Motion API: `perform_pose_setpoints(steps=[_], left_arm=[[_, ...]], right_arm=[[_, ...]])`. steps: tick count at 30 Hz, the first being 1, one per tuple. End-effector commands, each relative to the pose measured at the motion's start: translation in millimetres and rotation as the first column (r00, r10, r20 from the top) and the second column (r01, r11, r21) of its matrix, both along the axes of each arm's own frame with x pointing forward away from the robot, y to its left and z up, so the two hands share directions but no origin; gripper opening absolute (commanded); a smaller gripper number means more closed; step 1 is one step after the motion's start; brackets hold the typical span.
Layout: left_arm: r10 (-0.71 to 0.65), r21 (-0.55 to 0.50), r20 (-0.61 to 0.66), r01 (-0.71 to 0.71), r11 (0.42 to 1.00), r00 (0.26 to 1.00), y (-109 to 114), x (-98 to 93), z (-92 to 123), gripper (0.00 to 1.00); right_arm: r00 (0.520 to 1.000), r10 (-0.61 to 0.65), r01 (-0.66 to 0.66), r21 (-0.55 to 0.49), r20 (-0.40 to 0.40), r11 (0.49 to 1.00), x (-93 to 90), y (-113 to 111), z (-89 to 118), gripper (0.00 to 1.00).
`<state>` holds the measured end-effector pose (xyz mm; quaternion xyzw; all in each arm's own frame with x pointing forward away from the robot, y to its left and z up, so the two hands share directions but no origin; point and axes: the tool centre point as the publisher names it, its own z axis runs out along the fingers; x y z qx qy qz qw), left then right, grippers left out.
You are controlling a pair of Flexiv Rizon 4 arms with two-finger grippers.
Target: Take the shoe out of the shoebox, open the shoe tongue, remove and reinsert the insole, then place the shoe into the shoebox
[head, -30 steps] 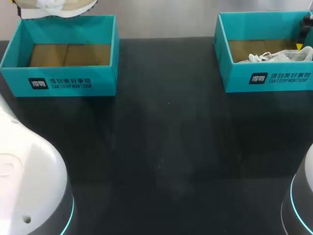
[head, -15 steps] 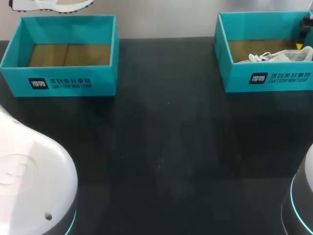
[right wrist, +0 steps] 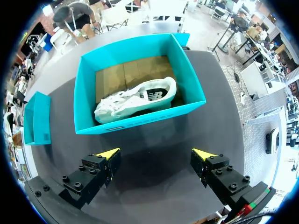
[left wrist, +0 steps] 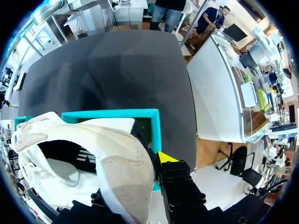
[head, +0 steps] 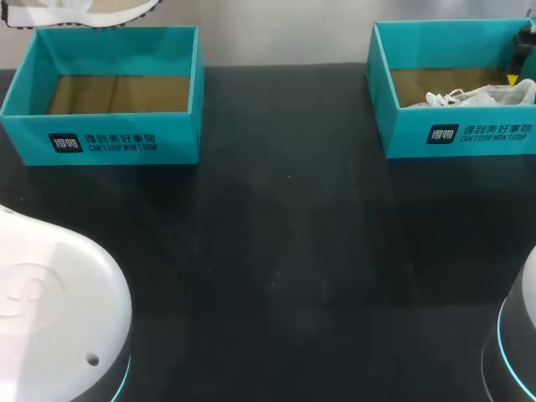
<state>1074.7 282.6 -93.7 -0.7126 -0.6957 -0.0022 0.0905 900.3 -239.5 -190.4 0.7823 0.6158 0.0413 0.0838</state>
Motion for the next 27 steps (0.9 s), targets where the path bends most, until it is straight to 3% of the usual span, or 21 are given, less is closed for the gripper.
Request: perform_pose_setpoints(steps=[1,5,11,27], left_arm=[[-0.016,-0.001,0.123,0.016,1.000,0.992,0.1,-12.9,1.8,0.00],[-0.036,-0.022,0.123,0.039,0.999,0.992,-12.4,-34.1,5.8,0.00],[-0.061,-0.010,0.165,0.064,0.998,0.984,-26.5,-88.8,20.6,0.00],[-0.073,0.028,0.169,0.069,0.997,0.983,-37.8,-181.4,27.0,0.00]], right_arm=[[1.000,-0.001,0.001,-0.001,0.001,1.000,-0.6,0.2,-0.1,1.00],[1.000,-0.001,0.001,-0.001,0.001,1.000,-0.6,0.2,-0.1,1.00],[1.000,-0.001,0.001,-0.001,0.001,1.000,-0.6,0.2,-0.1,1.00],[1.000,-0.001,0.001,-0.001,0.001,1.000,-0.6,0.2,-0.1,1.00]])
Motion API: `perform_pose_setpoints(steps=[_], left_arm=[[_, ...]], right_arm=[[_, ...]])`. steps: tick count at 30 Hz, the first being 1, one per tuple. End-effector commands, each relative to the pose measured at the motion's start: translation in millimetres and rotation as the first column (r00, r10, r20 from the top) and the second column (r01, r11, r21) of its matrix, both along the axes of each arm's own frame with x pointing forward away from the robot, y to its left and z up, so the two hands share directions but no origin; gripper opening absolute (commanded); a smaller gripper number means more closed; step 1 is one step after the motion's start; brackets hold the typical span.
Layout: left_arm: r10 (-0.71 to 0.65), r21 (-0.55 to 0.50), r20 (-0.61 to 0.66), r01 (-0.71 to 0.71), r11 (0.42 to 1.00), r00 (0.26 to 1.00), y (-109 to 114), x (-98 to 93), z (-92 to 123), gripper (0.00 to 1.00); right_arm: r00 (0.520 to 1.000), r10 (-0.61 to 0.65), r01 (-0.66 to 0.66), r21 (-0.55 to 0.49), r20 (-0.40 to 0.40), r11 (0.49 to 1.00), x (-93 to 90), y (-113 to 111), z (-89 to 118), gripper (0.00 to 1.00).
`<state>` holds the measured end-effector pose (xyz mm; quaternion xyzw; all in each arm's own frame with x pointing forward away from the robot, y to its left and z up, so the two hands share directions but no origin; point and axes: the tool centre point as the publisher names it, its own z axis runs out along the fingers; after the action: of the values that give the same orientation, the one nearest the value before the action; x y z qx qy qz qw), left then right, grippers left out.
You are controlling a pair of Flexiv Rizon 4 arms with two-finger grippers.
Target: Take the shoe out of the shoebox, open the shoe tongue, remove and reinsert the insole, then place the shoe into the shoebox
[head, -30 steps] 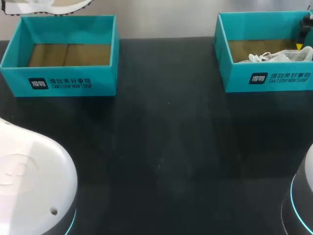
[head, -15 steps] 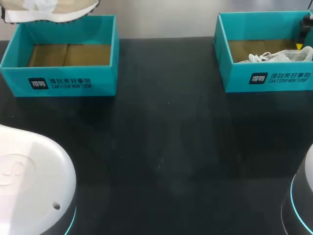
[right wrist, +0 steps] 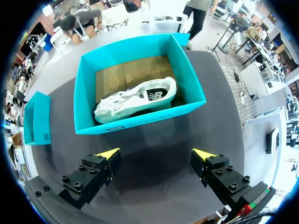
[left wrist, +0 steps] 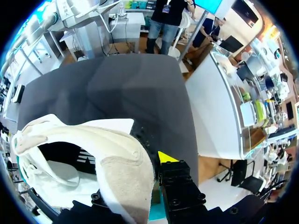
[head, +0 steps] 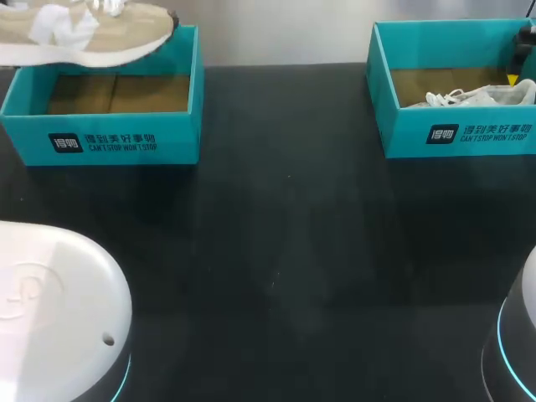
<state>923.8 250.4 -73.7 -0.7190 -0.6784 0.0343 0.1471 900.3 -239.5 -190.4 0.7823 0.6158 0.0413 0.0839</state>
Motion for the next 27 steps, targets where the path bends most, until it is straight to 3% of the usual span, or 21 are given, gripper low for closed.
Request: perform_pose_setpoints(steps=[1,8,21,27], left_arm=[[-0.047,-0.006,0.299,0.051,0.999,0.953,-7.1,-35.4,7.3,0.00],[-0.058,0.034,0.283,0.050,0.998,0.958,-25.8,-71.5,-8.5,0.00],[-0.102,0.042,0.268,0.094,0.995,0.958,-79.9,-118.5,-36.3,0.00],[-0.116,0.034,0.261,0.111,0.993,0.958,-92.9,-128.8,-39.2,0.00]], right_arm=[[1.000,-0.001,0.001,-0.001,0.001,1.000,-0.6,0.1,-0.1,1.00],[1.000,-0.001,0.001,-0.001,0.001,1.000,-0.6,0.1,-0.1,1.00],[1.000,-0.001,0.001,-0.001,0.001,1.000,-0.6,0.1,-0.1,1.00],[1.000,-0.001,0.001,-0.001,0.001,1.000,-0.6,0.1,-0.1,1.00]])
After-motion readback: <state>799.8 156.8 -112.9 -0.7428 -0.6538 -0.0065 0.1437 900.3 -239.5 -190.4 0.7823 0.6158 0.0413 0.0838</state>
